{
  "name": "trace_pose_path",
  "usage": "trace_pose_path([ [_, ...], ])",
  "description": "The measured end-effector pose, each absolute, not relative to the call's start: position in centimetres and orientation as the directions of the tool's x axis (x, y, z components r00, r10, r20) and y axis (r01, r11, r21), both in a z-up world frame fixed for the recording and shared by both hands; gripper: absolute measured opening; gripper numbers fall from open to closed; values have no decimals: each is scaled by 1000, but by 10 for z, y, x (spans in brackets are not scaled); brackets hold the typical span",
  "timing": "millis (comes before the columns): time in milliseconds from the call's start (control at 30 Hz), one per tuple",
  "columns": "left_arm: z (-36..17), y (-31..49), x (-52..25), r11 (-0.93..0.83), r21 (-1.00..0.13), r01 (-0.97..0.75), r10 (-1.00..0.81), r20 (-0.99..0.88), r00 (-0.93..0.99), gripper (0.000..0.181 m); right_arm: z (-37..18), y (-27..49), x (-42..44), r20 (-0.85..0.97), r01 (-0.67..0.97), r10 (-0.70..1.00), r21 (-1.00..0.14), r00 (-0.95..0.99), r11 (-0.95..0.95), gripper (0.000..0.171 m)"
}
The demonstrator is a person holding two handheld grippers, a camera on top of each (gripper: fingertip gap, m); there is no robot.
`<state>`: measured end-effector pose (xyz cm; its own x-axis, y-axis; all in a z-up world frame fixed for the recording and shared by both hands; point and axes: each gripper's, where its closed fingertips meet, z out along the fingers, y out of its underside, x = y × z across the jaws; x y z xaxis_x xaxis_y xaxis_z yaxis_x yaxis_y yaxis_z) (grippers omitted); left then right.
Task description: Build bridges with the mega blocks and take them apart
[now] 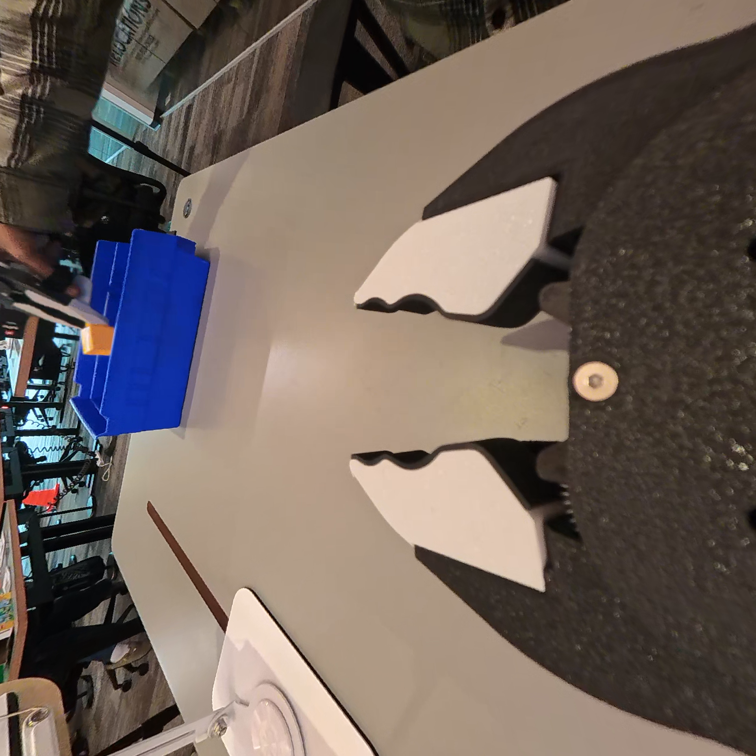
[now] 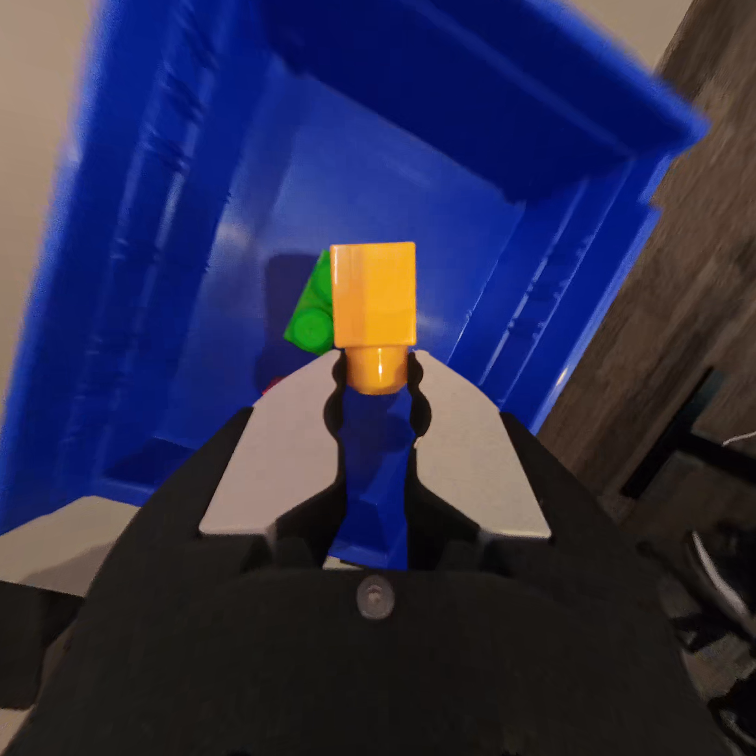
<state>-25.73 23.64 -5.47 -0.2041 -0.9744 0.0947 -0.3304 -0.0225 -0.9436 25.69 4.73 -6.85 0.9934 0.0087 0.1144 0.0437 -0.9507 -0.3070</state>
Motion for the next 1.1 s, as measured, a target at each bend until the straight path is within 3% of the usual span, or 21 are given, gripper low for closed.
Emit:
trace_pose_path([
  [267, -60, 236, -256, -29, -937, -347, -973, 106, -207, 65, -114, 33, 263, 86, -8, -27, -215, 996, -977, 29],
  [400, -60, 236, -256, -29, -937, -348, -972, 107, -209, 65, -116, 36, 261, 77, 3, -16, -237, 997, -971, 29],
  [600, -58, 237, -257, -32, -939, -341, -973, 107, -205, 65, -98, 42, 260, 101, 32, 0, -312, 995, -950, 60],
  [700, -57, 238, -258, -33, -941, -336, -973, 106, -204, 66, -73, 52, 252, 127, 71, 24, -379, 992, -923, 69],
  [967, -49, 240, -257, -30, -952, -306, -979, 89, -182, 68, 1, 87, 188, 186, 189, 103, -545, 977, -817, 110],
  [1100, -41, 247, -259, -33, -955, -296, -989, 74, -129, 71, 17, 98, 133, 190, 269, 194, -571, 962, -776, 114],
])
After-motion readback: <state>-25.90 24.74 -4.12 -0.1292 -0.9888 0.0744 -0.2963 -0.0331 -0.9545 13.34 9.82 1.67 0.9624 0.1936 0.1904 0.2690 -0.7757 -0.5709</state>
